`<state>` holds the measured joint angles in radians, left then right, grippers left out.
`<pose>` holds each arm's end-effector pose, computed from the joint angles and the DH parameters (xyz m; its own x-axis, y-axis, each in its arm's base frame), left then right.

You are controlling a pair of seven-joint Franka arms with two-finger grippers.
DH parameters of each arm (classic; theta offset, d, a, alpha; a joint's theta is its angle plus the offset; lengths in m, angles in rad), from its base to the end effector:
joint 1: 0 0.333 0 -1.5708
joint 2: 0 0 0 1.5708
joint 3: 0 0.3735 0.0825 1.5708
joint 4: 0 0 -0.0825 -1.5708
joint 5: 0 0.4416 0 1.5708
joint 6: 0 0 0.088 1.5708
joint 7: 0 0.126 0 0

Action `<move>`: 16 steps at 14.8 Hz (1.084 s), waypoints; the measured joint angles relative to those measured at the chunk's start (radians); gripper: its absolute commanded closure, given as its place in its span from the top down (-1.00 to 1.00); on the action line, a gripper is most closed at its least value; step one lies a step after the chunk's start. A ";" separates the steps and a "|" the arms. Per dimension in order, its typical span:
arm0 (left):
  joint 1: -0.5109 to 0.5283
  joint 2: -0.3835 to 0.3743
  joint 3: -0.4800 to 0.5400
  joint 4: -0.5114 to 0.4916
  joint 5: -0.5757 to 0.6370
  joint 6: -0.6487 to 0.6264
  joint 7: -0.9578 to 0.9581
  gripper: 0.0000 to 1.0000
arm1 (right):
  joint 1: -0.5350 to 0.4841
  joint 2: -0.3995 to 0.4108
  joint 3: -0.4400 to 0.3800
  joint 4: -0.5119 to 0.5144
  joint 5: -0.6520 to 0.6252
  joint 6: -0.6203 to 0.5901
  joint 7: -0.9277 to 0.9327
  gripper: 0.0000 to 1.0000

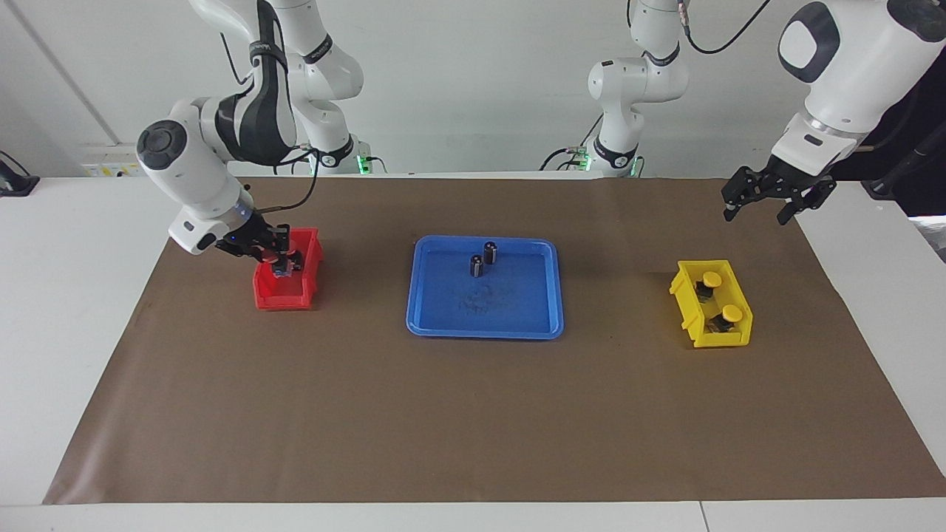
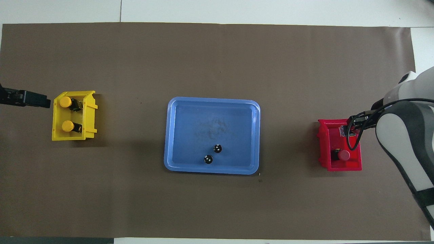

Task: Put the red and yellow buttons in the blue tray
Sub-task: 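Carry the red button to the tray while the left gripper reaches the yellow bin, then release the red button in the tray while the left gripper grasps a yellow button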

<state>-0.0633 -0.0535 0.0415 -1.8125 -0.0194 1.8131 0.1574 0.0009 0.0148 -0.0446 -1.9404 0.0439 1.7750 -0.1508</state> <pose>0.6062 -0.0146 0.5877 0.9832 -0.1735 0.0566 -0.1745 -0.9846 0.0125 0.5920 -0.0212 0.4765 0.9803 0.0984 -0.1713 0.0882 -0.9939 -0.0665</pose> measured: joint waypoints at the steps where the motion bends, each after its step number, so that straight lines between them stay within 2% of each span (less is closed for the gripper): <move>1: 0.000 0.009 0.000 -0.042 0.000 0.057 0.000 0.85 | 0.021 0.020 0.001 0.067 0.002 -0.037 0.015 -0.58; 3: 0.000 0.055 0.000 -0.092 0.000 0.149 0.000 0.74 | 0.100 0.070 0.004 0.180 0.015 -0.060 0.108 -0.58; 5: 0.002 0.122 0.000 -0.103 0.000 0.236 0.000 0.60 | 0.213 0.120 0.009 0.258 0.026 -0.052 0.281 -0.57; 7: 0.018 0.194 0.000 -0.104 0.000 0.321 0.000 0.53 | 0.338 0.168 0.014 0.298 0.045 0.014 0.451 -0.57; 10: 0.036 0.271 0.001 -0.103 0.000 0.397 -0.002 0.52 | 0.493 0.245 0.016 0.307 0.052 0.122 0.640 -0.52; 12: 0.052 0.293 0.001 -0.101 0.000 0.413 -0.016 0.52 | 0.564 0.298 0.015 0.305 0.051 0.162 0.706 -0.50; 16: 0.070 0.295 0.001 -0.098 0.000 0.413 -0.055 0.52 | 0.605 0.367 0.012 0.278 0.051 0.244 0.729 -0.51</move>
<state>0.0069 0.2419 0.0424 -1.9106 -0.0196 2.2263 0.1020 0.6054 0.3813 -0.0324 -1.6622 0.0946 2.0192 0.5783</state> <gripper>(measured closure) 0.238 0.586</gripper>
